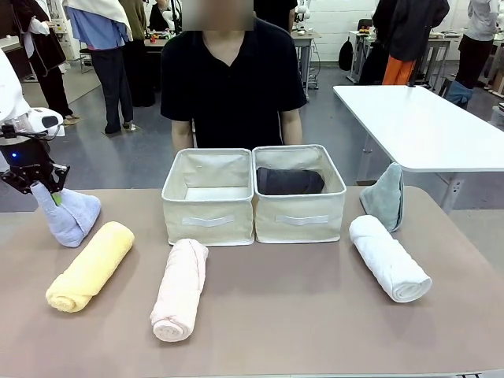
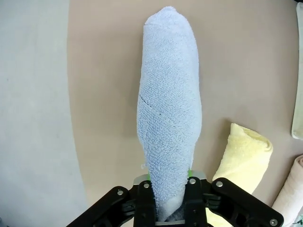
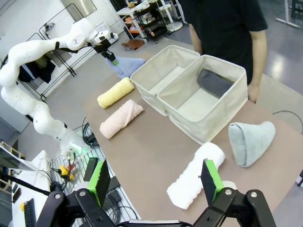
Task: Sort the towels based on their folding style.
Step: Pick up one triangle-folded towel and place it in the left Fabric basket.
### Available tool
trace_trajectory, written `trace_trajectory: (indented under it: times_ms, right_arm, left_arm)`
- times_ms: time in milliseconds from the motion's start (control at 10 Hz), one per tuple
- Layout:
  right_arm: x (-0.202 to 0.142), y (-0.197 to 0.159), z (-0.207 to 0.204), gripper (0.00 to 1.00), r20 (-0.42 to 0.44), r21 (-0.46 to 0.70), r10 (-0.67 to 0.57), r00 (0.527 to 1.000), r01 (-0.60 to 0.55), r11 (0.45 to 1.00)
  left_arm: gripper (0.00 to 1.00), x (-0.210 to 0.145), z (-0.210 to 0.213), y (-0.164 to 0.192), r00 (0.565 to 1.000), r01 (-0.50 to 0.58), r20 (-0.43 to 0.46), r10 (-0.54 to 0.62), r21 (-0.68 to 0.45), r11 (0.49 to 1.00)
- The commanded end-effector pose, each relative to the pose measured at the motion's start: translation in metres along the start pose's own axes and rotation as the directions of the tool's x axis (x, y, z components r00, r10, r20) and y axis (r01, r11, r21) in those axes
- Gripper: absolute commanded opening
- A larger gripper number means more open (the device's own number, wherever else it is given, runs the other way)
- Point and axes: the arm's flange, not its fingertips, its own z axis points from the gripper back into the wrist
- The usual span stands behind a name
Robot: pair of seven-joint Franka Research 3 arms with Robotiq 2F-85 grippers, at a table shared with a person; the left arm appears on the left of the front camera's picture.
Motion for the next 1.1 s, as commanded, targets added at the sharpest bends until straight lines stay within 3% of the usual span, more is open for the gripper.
trace_trajectory:
  times_ms: [0, 400, 600, 800, 1000]
  right_arm:
    - [0.001, 0.0, -0.001, 1.0, 0.016, 0.016, 0.001, 1.0, -0.002, 1.0]
    - [0.001, 0.0, -0.001, 1.0, 0.016, 0.016, 0.001, 1.0, -0.002, 1.0]
    - [0.001, 0.0, -0.001, 1.0, 0.016, 0.016, 0.001, 1.0, -0.002, 1.0]
    - [0.001, 0.0, -0.001, 1.0, 0.016, 0.016, 0.001, 1.0, -0.002, 1.0]
    - [0.001, 0.0, -0.001, 1.0, 0.016, 0.016, 0.001, 1.0, -0.002, 1.0]
  left_arm:
    - [0.0, -0.012, 0.034, 0.0, 0.999, 0.041, -0.033, -0.04, 0.013, 0.999]
    - [0.0, -0.062, 0.144, -0.011, 0.985, 0.165, -0.068, -0.161, 0.065, 0.984]
    - [0.0, -0.087, 0.181, -0.015, 0.987, 0.156, -0.056, -0.151, 0.107, 0.982]
    - [0.0, -0.105, 0.192, -0.005, 0.99, 0.129, -0.067, -0.124, 0.087, 0.988]
    - [0.0, -0.095, 0.19, -0.014, 0.987, 0.152, -0.058, -0.148, 0.074, 0.986]
